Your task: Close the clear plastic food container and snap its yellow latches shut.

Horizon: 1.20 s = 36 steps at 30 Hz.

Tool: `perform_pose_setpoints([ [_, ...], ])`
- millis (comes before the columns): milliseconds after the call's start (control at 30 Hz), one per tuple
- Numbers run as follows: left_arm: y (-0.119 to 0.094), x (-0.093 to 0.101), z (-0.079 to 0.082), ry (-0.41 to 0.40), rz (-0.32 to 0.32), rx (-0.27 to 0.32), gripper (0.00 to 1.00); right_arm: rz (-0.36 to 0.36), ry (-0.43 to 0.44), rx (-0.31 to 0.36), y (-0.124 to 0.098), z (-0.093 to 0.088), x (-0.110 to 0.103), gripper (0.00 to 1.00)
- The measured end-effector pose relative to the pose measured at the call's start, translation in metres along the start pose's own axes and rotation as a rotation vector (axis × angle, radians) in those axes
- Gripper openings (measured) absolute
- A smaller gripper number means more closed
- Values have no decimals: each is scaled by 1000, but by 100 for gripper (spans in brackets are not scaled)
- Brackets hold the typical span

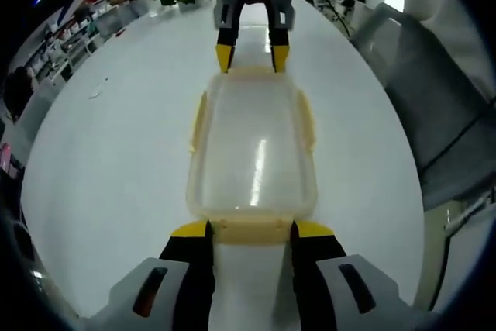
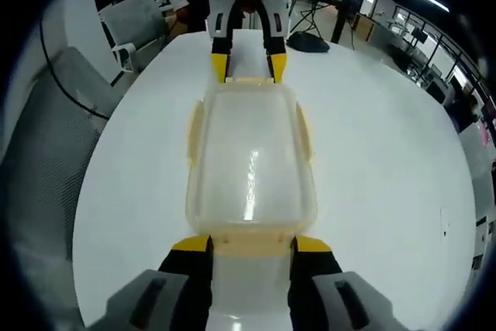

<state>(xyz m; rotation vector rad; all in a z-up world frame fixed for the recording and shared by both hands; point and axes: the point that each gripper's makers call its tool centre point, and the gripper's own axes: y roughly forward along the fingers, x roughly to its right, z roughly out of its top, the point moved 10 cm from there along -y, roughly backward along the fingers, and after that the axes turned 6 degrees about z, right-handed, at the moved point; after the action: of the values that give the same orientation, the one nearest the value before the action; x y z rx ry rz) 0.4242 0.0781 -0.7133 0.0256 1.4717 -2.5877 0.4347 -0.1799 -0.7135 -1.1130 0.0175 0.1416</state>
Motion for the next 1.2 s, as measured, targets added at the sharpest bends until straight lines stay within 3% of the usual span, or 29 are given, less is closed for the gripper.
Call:
perform_pose_setpoints([
  [200,0,0,1,-10,-2,-2,37,-3,-5,21,-1,-2,0,35],
  [400,-5,6,9,-31,-10,-7,37,-9,-23,-2,-10,-1,-1,35],
  [1033,-59,11,43,6,42,-36,37,-20,-55,49,-60,21,-14,35],
  [1200,-67,12,58,4,40,-33,36,-23,-59,52,-77,19,-19,35],
])
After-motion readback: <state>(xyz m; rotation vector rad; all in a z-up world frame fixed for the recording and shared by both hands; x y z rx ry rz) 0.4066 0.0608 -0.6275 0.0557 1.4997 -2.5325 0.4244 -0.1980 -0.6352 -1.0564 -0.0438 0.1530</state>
